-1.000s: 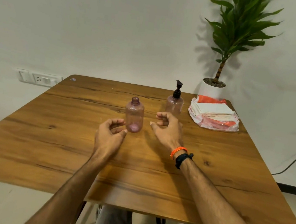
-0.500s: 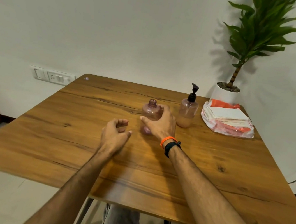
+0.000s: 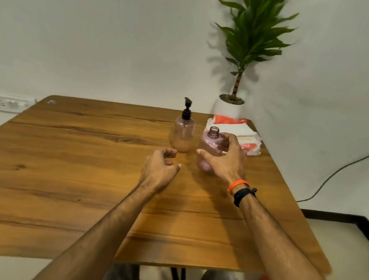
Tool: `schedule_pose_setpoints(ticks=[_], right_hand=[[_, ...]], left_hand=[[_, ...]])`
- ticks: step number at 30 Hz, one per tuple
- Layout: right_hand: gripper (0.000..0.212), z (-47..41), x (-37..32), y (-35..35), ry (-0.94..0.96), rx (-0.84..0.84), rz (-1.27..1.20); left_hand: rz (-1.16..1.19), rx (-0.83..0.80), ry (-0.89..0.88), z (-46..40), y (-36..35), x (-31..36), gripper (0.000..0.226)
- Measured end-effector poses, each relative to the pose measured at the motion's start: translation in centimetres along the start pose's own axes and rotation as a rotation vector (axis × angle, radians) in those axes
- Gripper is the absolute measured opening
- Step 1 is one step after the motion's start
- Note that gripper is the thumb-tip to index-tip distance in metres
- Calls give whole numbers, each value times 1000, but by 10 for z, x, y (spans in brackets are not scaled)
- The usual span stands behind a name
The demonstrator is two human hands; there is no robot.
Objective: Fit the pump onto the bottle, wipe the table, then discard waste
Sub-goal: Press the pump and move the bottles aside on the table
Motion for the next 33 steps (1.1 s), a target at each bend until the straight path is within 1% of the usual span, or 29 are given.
schedule_pose_setpoints(ticks=[4, 7, 13, 18, 22, 26, 29, 31, 33], right_hand=[[82, -7, 31, 39, -73, 33, 70], [80, -13, 52, 64, -122, 61, 89], [82, -20, 77, 84, -165, 96, 70], [83, -13, 90, 78, -190, 64, 73], [83, -8, 95, 75, -202, 79, 64], [93, -9, 92, 76, -199, 66, 64], [98, -9, 86, 82, -189, 97, 55], [93, -9, 76, 87, -132, 148, 93], [80, -7, 63, 91, -44, 222, 147]], left_hand=[[-27, -62, -36, 0, -44, 21, 44], [-52, -97, -58, -1, -73, 34, 44], [-107, -128, -63, -2, -104, 44, 46], [-122, -135, -61, -1, -113, 42, 48], [-132, -149, -40, 0, -115, 41, 49], [-124, -151, -30, 0, -112, 41, 49], [-119, -146, -29, 0, -107, 43, 49], [-110, -140, -27, 0, -100, 44, 48], [-89, -137, -22, 1, -92, 44, 47]])
Point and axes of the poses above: each hand's wrist, its own z-axis away from the middle knuckle, its own y-axis out of the back of the hand, x = y × z, the point moved 4 cm from there along -z, towards the middle knuckle, and after that the axes turned 14 degrees about y, right-handed, at the moved point
